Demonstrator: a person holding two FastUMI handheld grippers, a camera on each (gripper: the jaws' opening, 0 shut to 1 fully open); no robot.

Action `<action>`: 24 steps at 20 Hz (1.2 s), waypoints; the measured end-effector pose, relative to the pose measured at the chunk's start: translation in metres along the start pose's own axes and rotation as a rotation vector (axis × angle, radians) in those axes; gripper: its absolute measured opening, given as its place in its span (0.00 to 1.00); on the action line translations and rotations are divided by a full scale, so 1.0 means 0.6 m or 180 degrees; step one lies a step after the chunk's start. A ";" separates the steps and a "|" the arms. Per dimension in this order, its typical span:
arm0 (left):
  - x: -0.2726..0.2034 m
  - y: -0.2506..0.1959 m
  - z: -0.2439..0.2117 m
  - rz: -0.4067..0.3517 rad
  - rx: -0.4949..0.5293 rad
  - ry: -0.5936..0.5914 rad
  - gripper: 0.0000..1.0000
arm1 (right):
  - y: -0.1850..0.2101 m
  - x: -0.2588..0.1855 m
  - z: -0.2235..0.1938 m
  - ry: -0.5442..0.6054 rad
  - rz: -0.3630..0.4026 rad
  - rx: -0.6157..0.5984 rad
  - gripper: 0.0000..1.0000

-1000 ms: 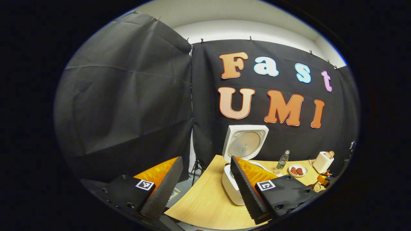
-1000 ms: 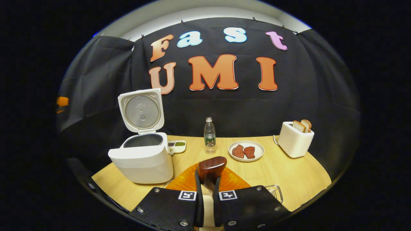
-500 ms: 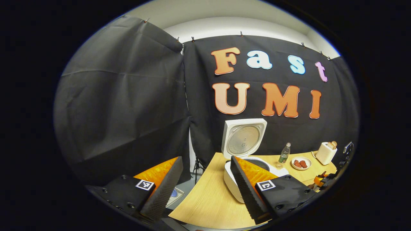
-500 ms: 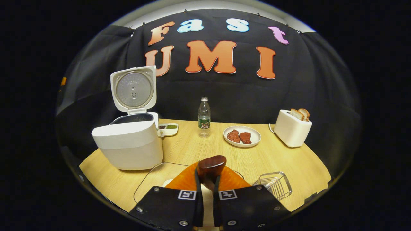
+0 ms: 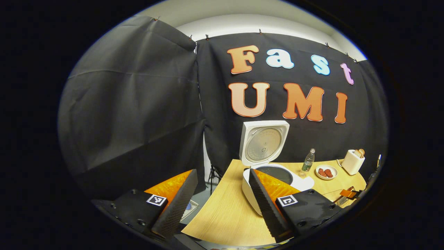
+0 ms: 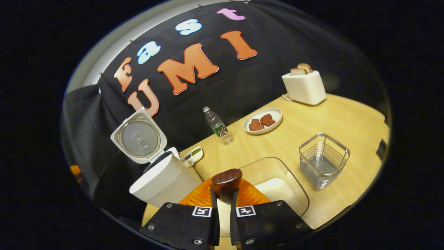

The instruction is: Close the left gripper, press the button to open the rice cooker; take a wooden spoon from the chopstick holder with the right hand, scoop a spoonful of rice and pour it into the rice cooker, then put the wooden spoon back into the chopstick holder.

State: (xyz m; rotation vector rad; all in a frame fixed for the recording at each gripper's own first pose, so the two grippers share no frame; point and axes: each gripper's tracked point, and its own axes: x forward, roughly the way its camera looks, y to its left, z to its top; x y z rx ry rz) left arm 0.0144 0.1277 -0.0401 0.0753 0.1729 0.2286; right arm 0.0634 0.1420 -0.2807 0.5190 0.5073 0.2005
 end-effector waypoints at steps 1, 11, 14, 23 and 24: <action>0.002 0.000 0.002 -0.0003 0.0005 -0.0006 1.00 | -0.007 0.005 0.001 0.0009 -0.0013 0.0213 0.11; 0.015 -0.031 0.010 -0.0107 -0.0012 -0.0024 1.00 | -0.058 0.022 0.019 0.0089 0.0001 0.1923 0.11; 0.020 -0.033 0.020 -0.0121 -0.0052 -0.0064 1.00 | -0.074 0.007 0.044 0.0034 -0.0029 0.2091 0.11; 0.042 -0.048 0.042 -0.0183 -0.0014 -0.0147 1.00 | -0.042 -0.007 0.140 -0.0074 0.0130 0.2571 0.07; 0.043 -0.048 0.045 -0.0187 -0.0019 -0.0166 1.00 | -0.032 -0.008 0.150 -0.0080 0.0156 0.2595 0.11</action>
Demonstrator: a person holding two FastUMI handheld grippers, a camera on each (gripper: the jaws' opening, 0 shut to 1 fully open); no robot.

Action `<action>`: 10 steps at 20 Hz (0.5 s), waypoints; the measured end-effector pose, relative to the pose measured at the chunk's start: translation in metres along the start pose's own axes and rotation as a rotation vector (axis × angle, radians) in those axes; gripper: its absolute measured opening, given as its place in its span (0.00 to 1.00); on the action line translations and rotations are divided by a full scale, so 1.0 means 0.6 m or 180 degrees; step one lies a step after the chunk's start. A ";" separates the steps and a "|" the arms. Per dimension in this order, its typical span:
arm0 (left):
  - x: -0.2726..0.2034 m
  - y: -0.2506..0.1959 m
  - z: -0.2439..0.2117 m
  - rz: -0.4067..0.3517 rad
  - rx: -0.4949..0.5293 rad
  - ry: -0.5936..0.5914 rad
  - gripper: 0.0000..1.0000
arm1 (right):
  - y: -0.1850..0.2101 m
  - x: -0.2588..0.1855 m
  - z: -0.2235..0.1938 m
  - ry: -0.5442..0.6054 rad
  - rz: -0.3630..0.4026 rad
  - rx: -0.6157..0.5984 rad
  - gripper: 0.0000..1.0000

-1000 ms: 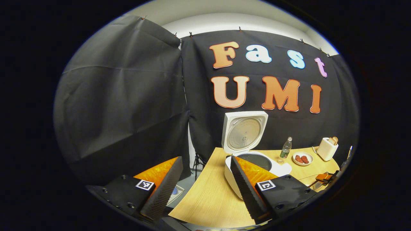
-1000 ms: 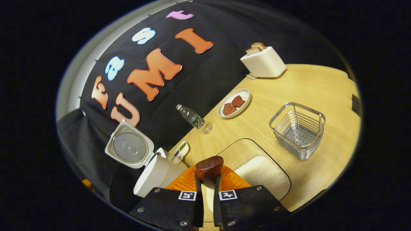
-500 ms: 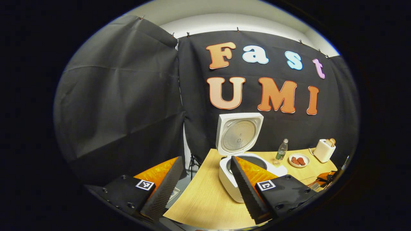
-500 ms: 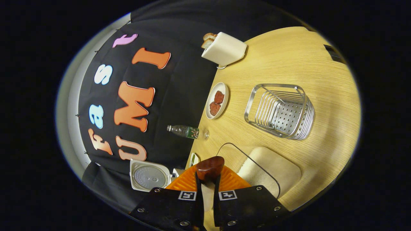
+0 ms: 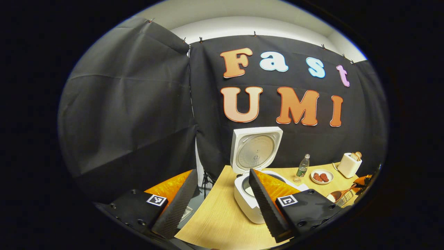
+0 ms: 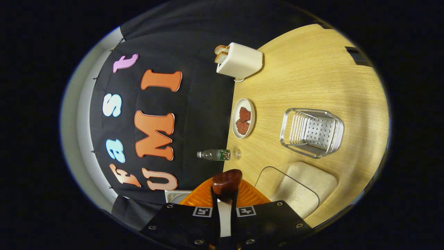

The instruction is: Close the left gripper, press the button to open the rice cooker; take a wooden spoon from the chopstick holder with the right hand, scoop a spoonful of rice and pour it into the rice cooker, then put the wooden spoon back into the chopstick holder.

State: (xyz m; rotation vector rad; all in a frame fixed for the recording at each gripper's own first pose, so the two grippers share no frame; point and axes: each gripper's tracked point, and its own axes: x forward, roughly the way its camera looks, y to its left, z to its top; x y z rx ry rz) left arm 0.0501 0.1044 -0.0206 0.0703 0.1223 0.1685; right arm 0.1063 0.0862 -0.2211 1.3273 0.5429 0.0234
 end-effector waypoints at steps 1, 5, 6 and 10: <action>0.001 0.000 0.005 -0.0005 -0.0011 -0.0038 1.00 | 0.015 0.005 -0.001 0.0015 0.0025 0.0012 0.11; 0.001 0.006 0.015 -0.0047 -0.0079 -0.0113 1.00 | 0.083 0.024 -0.026 0.0176 0.0122 0.0057 0.11; 0.001 0.007 0.019 -0.0055 -0.0096 -0.0139 1.00 | 0.101 0.029 -0.033 0.0195 0.0158 0.0040 0.11; -0.003 0.020 0.015 -0.0048 -0.0083 -0.0168 1.00 | 0.184 0.057 -0.056 0.0243 0.0307 -0.0060 0.11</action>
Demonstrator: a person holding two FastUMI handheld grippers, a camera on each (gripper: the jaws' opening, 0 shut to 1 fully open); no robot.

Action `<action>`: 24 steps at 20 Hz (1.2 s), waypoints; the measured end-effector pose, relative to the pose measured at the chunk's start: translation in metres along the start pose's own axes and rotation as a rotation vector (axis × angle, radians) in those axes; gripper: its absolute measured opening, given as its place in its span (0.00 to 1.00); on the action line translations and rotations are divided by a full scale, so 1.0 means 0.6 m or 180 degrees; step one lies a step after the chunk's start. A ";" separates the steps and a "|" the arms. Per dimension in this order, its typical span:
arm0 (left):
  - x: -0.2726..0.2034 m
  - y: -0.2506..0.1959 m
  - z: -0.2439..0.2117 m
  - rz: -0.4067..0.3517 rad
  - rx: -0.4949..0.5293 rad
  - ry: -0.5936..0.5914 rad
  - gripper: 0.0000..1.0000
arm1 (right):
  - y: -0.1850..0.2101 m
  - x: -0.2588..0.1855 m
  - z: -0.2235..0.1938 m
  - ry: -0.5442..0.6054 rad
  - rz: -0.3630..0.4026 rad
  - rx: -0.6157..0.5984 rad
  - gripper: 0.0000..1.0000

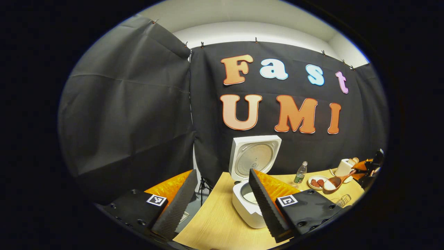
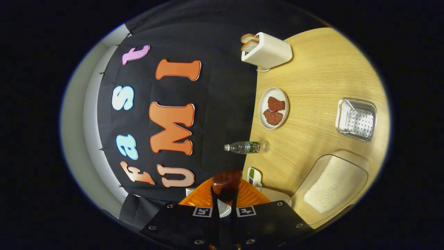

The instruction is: Close the left gripper, press the button to open the rice cooker; take a wooden spoon from the chopstick holder with the right hand, scoop a spoonful of rice and pour it into the rice cooker, then put the wooden spoon back into the chopstick holder.

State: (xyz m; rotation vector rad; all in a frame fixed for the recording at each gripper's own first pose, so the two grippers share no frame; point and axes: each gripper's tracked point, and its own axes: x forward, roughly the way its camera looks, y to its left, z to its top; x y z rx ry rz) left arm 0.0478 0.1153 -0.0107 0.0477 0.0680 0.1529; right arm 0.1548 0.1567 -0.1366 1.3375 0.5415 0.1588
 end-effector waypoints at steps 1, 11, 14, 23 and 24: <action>-0.003 0.002 -0.003 -0.0003 -0.0033 0.0021 1.00 | 0.016 0.009 -0.008 0.0030 0.0036 -0.0014 0.11; -0.024 0.011 -0.056 -0.0087 -0.0192 0.0238 1.00 | 0.149 0.130 -0.145 0.0393 0.0234 -0.0434 0.11; -0.023 0.020 -0.059 -0.0081 -0.0216 0.0243 1.00 | 0.161 0.159 -0.176 0.0417 0.0221 -0.0682 0.11; -0.030 0.025 -0.040 -0.0064 -0.0217 0.0129 1.00 | 0.196 0.208 -0.234 0.0352 0.0251 -0.1423 0.11; -0.029 0.025 -0.041 -0.0069 -0.0208 0.0124 1.00 | 0.198 0.207 -0.239 0.0336 0.0255 -0.1511 0.11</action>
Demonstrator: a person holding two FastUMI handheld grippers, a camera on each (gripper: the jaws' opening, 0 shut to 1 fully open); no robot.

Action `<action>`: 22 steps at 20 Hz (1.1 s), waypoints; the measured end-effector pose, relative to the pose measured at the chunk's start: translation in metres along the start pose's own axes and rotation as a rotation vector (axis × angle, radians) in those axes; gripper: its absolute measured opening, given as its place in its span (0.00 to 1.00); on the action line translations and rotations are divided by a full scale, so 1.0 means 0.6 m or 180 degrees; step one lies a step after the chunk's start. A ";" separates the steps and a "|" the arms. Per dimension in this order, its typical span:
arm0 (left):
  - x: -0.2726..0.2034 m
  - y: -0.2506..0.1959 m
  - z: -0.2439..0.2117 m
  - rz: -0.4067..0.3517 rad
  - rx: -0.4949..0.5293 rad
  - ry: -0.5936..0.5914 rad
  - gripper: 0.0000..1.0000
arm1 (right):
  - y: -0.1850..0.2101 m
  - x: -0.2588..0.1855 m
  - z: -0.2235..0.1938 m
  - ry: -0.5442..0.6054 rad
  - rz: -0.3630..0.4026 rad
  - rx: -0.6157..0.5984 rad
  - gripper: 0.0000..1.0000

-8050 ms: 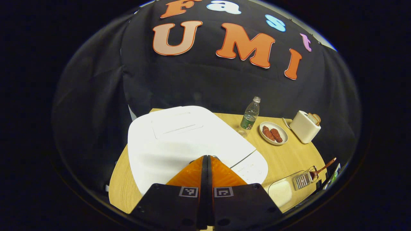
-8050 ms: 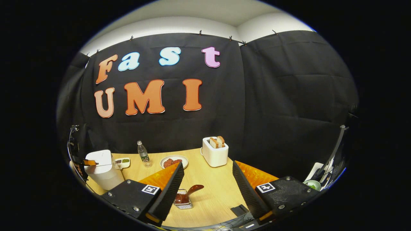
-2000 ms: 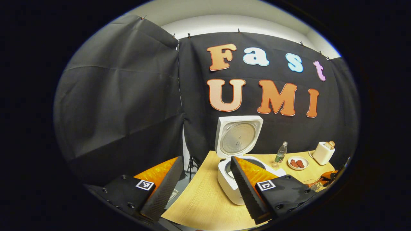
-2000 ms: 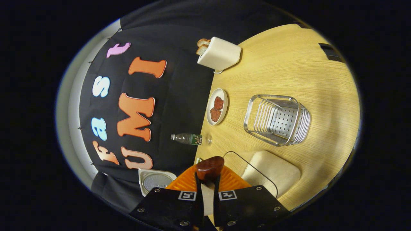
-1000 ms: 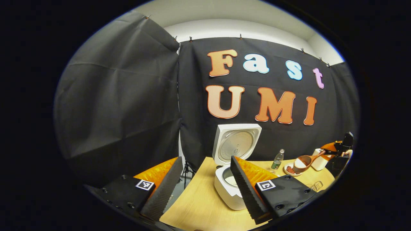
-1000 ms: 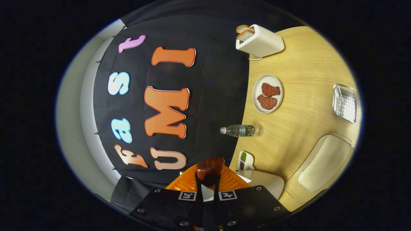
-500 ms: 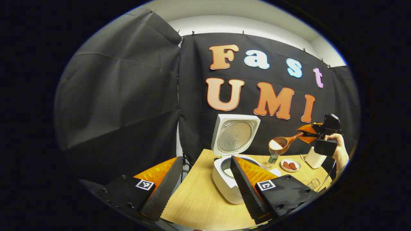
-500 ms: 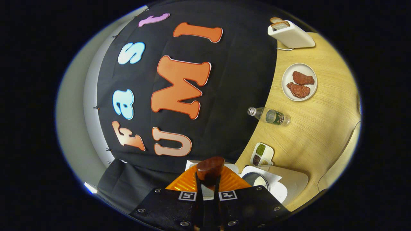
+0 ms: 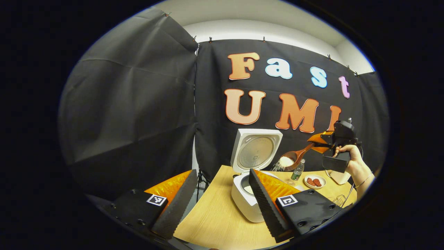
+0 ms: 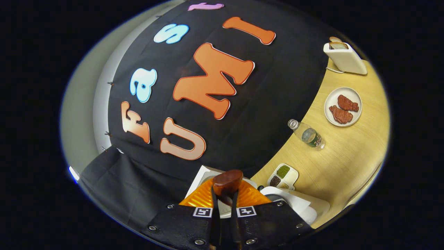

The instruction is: Close the left gripper, press the button to open the rice cooker; take a wooden spoon from the chopstick holder with the right hand, scoop a spoonful of rice and pour it into the rice cooker, then put the wooden spoon back into the chopstick holder.

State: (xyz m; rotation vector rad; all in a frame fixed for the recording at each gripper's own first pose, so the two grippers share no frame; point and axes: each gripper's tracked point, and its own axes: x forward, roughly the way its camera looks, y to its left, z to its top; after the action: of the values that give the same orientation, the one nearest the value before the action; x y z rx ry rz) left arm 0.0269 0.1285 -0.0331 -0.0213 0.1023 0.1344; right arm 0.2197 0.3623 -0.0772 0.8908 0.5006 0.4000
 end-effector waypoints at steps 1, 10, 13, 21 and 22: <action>0.000 0.001 -0.002 0.0002 0.0013 0.0001 1.00 | 0.004 0.002 0.000 -0.0010 0.0004 -0.0084 0.11; -0.001 -0.009 -0.003 -0.0066 -0.0002 0.0022 1.00 | 0.025 0.022 -0.027 -0.0022 0.0039 -0.0681 0.11; -0.001 -0.010 -0.002 -0.0084 -0.0018 0.0018 1.00 | 0.030 0.023 -0.037 -0.0025 0.0092 -0.0919 0.11; 0.003 -0.008 0.000 -0.0073 -0.0074 0.0021 1.00 | 0.063 0.017 -0.058 -0.0080 0.0315 -0.1746 0.11; 0.002 -0.008 0.001 -0.0071 -0.0070 0.0025 1.00 | 0.068 0.014 -0.060 -0.0105 0.0349 -0.1877 0.11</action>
State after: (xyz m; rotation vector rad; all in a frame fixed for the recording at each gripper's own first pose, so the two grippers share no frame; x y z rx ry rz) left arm 0.0288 0.1236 -0.0327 -0.0448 0.1085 0.1133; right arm 0.2009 0.4129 -0.0650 0.3533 0.2770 0.5934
